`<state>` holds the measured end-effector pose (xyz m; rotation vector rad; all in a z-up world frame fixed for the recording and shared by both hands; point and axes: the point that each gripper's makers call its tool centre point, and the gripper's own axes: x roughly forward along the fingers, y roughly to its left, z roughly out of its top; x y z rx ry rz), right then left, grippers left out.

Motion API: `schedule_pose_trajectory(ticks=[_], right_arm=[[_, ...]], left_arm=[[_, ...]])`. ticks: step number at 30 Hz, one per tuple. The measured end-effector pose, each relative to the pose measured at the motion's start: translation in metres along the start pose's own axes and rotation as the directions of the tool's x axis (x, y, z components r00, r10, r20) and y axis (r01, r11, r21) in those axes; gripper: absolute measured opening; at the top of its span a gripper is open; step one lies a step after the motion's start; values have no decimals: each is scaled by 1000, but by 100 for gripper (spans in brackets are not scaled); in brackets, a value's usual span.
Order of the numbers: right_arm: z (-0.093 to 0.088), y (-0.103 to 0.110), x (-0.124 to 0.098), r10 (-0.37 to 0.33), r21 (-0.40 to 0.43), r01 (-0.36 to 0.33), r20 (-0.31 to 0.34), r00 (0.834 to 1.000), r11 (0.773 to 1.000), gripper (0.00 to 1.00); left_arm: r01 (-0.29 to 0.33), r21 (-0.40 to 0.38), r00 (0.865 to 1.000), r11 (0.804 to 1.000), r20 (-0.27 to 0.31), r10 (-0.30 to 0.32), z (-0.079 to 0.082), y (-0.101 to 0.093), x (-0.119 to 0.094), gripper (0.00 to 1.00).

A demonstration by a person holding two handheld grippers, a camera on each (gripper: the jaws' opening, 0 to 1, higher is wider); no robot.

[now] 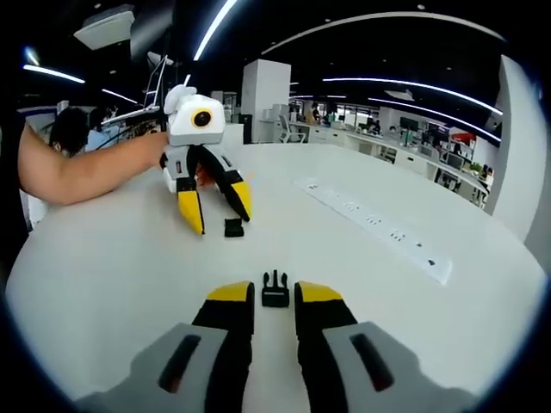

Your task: Snap the two parts of the plastic buckle together until the buckle closes and remains connected.

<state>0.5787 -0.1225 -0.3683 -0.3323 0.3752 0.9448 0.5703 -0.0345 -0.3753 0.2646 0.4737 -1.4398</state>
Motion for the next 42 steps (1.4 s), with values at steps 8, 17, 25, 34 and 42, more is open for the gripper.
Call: schedule_pose_trajectory(ticks=[8, 17, 25, 34, 42], right_arm=[[-3, 1, 0, 7, 15, -7, -6, 1000, 1000, 19], [-4, 2, 0, 13, 18, -13, -7, 1000, 1000, 17], [-4, 1, 0, 7, 17, -7, -6, 1000, 1000, 17], [-4, 0, 1, 2, 17, -2, -5, 1000, 1000, 16], [-3, -3, -1, -13, 11, 13, 4, 1000, 1000, 15]], left_arm=[[4, -3, 1000, 1000, -4, -4, -2, 0, -2, 28], [18, 1, 1000, 1000, -8, -18, -1, -2, -2, 23], [-3, 19, 1000, 1000, -5, 3, -1, 1, 0, 19], [-22, 51, 1000, 998, -1, 22, -2, 1, 3, 19], [-22, 88, 1000, 996, 1, 22, -1, 3, 3, 15]])
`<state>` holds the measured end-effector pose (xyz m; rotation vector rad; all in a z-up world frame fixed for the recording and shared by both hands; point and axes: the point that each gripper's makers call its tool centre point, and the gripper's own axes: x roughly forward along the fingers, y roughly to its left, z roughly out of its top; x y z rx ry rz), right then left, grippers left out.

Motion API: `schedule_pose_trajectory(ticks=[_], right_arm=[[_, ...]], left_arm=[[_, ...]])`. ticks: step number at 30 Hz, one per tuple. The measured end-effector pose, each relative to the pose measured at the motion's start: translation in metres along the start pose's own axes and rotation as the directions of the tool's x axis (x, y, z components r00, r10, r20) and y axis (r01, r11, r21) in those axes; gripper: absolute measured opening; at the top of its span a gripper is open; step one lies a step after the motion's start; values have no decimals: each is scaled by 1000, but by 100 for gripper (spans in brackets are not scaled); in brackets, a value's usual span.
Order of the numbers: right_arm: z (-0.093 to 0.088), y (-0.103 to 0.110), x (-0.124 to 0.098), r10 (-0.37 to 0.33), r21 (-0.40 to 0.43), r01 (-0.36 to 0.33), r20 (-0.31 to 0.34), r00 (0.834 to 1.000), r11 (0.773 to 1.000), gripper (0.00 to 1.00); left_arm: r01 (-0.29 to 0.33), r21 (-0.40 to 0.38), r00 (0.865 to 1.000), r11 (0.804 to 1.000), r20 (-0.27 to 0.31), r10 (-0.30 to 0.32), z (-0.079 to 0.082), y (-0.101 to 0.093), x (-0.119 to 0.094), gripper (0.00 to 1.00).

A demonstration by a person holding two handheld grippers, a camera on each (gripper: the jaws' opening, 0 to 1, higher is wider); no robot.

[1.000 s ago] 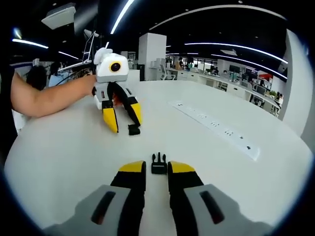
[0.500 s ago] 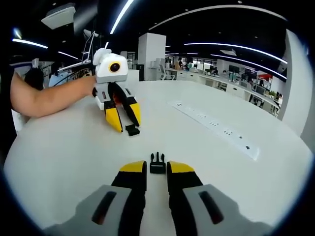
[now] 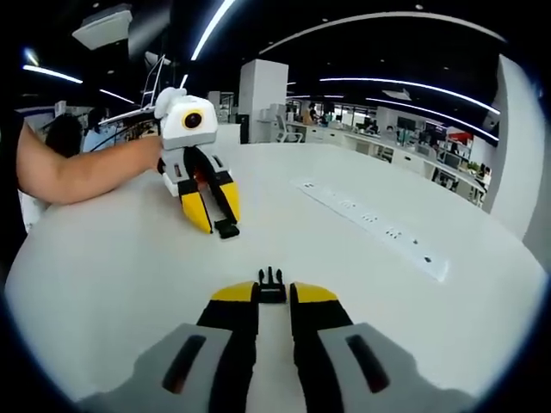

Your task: Snap the two parts of the plastic buckle together until the buckle closes and remains connected.

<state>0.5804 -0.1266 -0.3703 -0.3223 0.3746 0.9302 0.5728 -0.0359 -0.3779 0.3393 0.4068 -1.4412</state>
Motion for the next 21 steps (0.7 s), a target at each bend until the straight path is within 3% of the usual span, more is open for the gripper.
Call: schedule_pose_trajectory(ticks=[13, 21], right_arm=[[0, 1, 1, 2, 9, -2, -1, 1000, 1000, 15], [0, 3, -1, 17, -29, -17, -2, 1000, 999, 13]], left_arm=[[-20, 20, 1000, 1000, 16, 20, 1, 2, 1, 12], [-21, 22, 1000, 1000, 21, 20, 1, 2, 1, 12]])
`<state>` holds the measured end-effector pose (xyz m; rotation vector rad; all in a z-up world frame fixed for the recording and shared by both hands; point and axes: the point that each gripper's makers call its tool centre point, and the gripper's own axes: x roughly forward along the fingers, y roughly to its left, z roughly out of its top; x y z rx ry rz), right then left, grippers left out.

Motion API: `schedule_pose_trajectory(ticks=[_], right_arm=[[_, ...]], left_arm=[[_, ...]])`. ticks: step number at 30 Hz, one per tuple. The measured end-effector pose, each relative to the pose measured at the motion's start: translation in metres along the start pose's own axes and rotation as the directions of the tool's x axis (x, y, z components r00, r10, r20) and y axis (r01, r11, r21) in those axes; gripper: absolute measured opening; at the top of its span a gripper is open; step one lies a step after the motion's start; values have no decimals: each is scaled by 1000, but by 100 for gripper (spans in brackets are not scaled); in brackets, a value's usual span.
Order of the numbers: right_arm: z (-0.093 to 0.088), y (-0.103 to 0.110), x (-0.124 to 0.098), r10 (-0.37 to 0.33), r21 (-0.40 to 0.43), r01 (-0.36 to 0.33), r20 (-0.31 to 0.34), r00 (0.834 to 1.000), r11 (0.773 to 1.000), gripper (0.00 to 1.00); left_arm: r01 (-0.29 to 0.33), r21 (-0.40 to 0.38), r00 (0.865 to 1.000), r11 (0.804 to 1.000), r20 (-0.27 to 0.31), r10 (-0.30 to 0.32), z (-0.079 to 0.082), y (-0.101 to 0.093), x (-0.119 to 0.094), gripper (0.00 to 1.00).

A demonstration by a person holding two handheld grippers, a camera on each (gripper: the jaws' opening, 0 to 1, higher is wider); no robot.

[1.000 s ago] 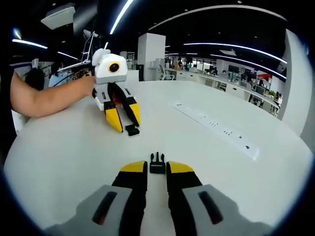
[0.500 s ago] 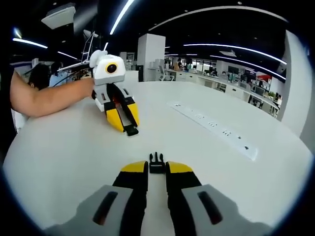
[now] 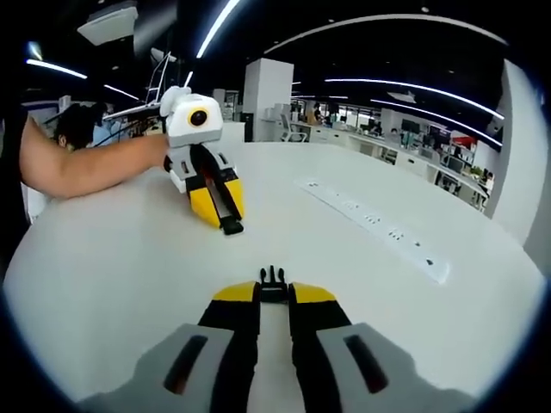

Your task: Snap the two parts of the plastic buckle together until the buckle closes and remains connected.

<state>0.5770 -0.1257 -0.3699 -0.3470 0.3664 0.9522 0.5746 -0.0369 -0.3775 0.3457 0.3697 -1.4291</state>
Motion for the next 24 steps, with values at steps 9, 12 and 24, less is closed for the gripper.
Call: schedule_pose_trajectory(ticks=[9, 12, 24], right_arm=[[1, 1, 0, 7, -21, -7, 0, 1000, 1000, 15], [1, 0, 0, 13, -18, -13, 1, 1000, 1000, 19], [2, 1, 1, 26, -16, -25, 10, 1000, 1000, 16]], left_arm=[[-3, 4, 1000, 1000, 1, 3, 1, 2, 0, 12], [-2, 7, 1000, 1000, 1, 2, 0, 2, -1, 12], [6, 10, 1000, 1000, 3, -6, 0, 2, -2, 12]])
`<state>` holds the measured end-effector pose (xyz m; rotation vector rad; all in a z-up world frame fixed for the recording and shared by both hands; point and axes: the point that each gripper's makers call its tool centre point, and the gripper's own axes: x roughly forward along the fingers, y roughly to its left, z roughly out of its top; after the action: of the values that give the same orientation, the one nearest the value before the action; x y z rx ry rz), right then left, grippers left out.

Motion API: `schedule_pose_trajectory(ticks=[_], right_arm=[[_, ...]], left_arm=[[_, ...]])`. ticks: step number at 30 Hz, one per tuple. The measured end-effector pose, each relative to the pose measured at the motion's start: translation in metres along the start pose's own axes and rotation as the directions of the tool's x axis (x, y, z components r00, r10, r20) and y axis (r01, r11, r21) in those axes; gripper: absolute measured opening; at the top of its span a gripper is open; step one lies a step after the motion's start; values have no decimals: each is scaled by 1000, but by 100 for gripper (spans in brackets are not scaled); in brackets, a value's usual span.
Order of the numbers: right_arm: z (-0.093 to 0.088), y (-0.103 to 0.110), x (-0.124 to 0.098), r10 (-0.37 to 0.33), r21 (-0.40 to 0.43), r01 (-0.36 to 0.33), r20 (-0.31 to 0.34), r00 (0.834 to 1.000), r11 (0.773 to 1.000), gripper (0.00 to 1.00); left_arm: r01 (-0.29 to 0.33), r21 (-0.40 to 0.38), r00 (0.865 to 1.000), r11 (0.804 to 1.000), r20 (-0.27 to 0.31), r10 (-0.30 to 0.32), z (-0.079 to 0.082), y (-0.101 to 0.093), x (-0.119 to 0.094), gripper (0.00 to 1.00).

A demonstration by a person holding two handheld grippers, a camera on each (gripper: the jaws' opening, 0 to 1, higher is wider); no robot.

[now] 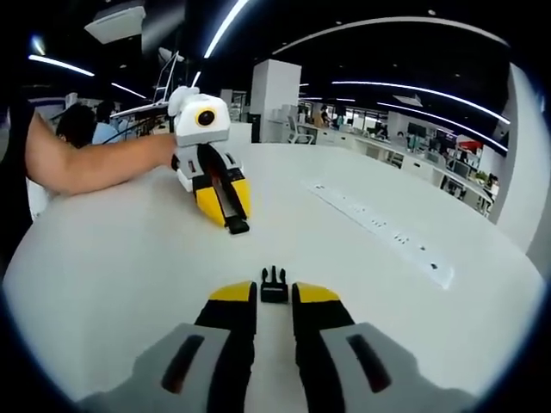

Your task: Snap the two parts of the plastic buckle together until the buckle closes and remains connected.

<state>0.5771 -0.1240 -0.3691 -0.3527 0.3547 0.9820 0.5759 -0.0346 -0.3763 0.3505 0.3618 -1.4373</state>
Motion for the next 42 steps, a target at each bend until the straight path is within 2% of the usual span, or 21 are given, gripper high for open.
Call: schedule_pose_trajectory(ticks=[19, 23, 35, 42], right_arm=[[-1, 5, 0, -1, 0, 1, 6, 1000, 1000, 13], [-2, 4, 0, -4, 7, 4, 2, 1000, 1000, 13], [-2, 5, 0, -11, 25, 11, -7, 1000, 1000, 12], [-1, 5, 0, -15, 34, 15, -6, 1000, 999, 12]], left_arm=[[-8, -23, 1000, 1000, 3, 8, 0, 0, 1, 12], [-28, 33, 1000, 999, -10, 29, 0, 1, 0, 11], [-45, -8, 999, 999, -19, 45, 0, 2, 1, 10], [-55, 0, 998, 998, -15, 55, 1, 3, 3, 10]])
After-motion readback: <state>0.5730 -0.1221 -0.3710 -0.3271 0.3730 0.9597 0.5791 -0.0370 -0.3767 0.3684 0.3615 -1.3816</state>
